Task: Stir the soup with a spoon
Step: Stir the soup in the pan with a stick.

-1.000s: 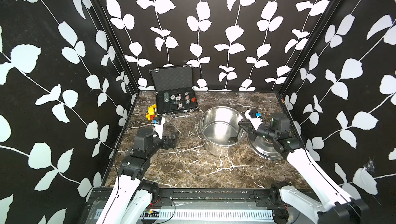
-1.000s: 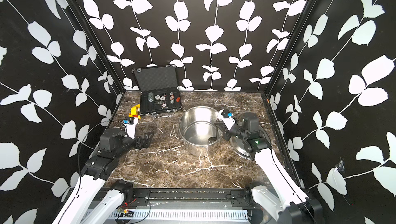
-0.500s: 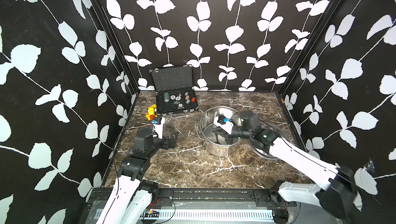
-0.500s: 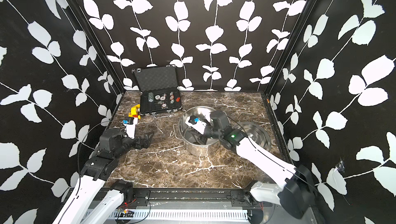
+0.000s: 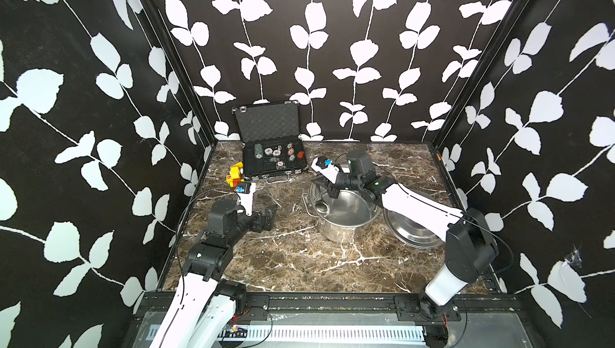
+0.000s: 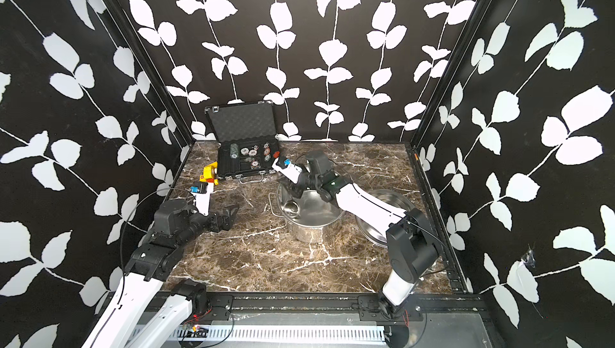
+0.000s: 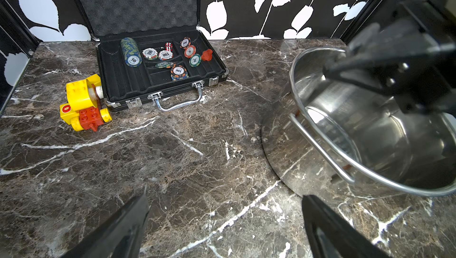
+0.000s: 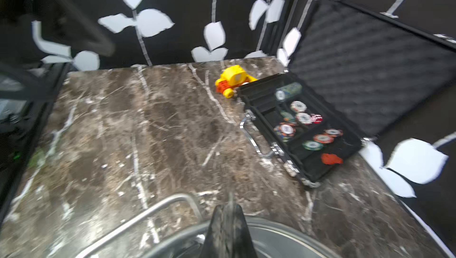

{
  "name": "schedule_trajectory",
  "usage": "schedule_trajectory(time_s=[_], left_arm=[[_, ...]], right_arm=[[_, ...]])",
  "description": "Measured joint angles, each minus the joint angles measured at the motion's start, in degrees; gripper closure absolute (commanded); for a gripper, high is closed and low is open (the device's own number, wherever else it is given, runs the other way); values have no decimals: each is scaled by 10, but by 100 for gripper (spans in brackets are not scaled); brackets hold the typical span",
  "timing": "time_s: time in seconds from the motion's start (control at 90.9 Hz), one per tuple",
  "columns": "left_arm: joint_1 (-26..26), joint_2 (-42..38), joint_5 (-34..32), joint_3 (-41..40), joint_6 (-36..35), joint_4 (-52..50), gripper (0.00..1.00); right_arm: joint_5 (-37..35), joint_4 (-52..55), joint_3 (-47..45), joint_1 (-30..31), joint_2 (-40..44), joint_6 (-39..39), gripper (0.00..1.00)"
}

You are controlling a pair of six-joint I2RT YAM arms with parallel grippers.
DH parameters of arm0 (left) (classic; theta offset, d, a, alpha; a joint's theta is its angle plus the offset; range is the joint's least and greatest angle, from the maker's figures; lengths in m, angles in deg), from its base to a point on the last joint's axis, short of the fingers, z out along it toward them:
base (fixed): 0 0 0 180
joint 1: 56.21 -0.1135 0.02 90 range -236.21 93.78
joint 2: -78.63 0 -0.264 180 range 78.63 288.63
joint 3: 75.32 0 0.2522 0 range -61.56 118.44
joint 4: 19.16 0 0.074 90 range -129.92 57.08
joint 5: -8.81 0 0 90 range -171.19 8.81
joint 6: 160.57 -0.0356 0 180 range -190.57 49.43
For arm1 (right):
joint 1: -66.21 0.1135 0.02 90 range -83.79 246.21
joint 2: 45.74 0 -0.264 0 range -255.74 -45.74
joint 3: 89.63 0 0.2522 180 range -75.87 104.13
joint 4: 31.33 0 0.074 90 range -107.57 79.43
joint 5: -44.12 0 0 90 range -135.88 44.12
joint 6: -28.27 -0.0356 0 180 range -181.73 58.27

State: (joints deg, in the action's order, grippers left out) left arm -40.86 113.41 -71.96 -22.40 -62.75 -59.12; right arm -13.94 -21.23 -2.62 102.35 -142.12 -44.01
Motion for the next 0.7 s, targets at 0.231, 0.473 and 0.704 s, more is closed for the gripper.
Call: schedule_trajectory(time_s=[0.231,0.473,0.704], left_arm=[[0,-1,0,0,0,0,1],[0,3,0,0,-2,4,1],[0,3,0,0,-2,4,1]], right_arm=[[-5,-60,-42,-74,14,-32,100],[-37,-72,-149,-155,124,-41,100],[-56,-31,-233,-195,235,-40,100]])
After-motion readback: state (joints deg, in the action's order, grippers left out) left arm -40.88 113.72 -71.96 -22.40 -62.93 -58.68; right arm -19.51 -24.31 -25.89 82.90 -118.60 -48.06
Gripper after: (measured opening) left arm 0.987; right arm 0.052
